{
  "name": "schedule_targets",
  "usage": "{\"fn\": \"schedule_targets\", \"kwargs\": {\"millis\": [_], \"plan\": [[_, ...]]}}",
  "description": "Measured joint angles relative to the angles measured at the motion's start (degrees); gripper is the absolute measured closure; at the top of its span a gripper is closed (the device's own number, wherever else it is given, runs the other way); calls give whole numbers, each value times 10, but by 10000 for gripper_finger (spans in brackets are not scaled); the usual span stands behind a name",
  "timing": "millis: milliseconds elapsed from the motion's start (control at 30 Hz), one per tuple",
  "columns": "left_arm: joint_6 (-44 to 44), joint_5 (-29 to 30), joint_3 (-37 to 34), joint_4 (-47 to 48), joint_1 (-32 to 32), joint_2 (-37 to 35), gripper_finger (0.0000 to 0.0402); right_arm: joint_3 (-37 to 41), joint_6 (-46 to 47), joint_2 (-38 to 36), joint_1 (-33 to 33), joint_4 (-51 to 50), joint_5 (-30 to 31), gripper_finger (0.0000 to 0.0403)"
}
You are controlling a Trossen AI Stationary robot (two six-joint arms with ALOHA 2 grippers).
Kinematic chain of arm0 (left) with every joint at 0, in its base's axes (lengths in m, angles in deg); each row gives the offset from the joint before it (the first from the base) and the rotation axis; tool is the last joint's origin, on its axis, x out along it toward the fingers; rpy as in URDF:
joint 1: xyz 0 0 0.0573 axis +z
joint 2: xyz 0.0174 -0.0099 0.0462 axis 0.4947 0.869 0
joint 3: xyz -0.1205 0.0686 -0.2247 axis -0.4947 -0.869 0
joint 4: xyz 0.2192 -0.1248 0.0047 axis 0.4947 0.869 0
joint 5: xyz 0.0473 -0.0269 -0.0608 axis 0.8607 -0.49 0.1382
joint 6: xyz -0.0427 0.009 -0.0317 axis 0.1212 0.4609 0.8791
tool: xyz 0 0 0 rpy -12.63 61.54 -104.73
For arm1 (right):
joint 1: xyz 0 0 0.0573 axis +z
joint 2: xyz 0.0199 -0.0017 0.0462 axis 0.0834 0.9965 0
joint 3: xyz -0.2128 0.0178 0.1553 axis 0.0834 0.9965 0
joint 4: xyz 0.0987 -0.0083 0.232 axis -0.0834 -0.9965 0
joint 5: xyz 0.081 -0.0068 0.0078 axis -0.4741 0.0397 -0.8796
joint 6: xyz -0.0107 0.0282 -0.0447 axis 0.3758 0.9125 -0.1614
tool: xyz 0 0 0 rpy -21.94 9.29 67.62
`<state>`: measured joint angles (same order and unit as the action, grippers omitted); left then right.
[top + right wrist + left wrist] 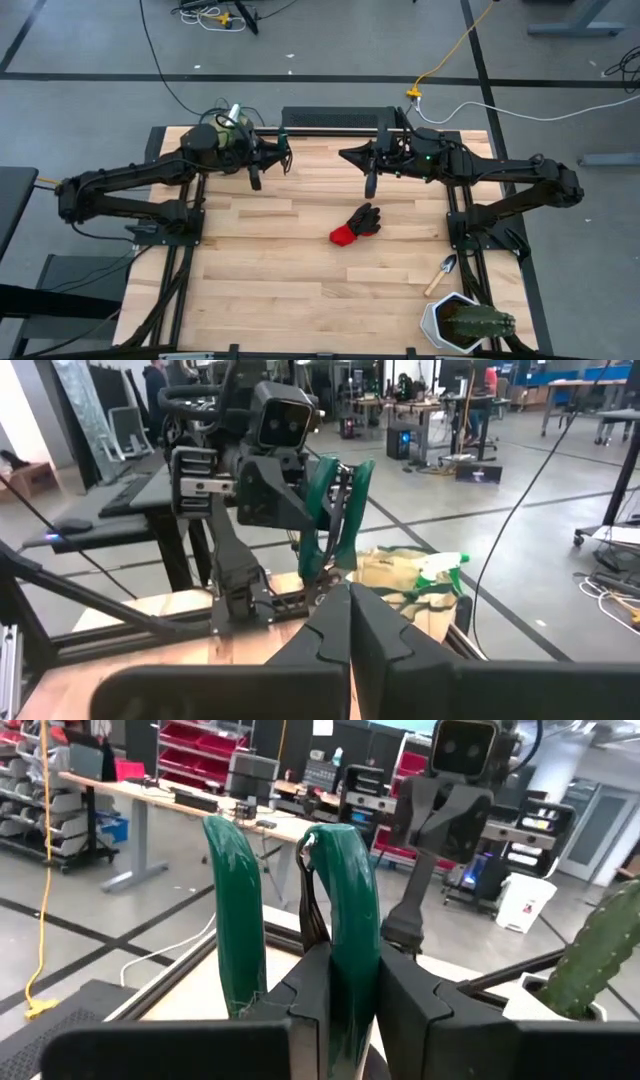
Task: Pick & Place Garden tools in Gardening bag
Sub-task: Put the shear scissors into the gardening bag
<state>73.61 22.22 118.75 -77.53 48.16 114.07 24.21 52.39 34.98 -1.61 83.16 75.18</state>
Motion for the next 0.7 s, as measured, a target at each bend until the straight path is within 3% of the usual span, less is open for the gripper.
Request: {"fn": "schedule_targets", "kwargs": {"millis": [267, 700], "plan": [[-3, 11, 0, 31, 35, 0, 341, 0, -8, -4, 0, -6, 1, 402], [-21, 55, 0, 101, 154, 0, 341, 0, -10, -4, 0, -23, 1, 403]]}}
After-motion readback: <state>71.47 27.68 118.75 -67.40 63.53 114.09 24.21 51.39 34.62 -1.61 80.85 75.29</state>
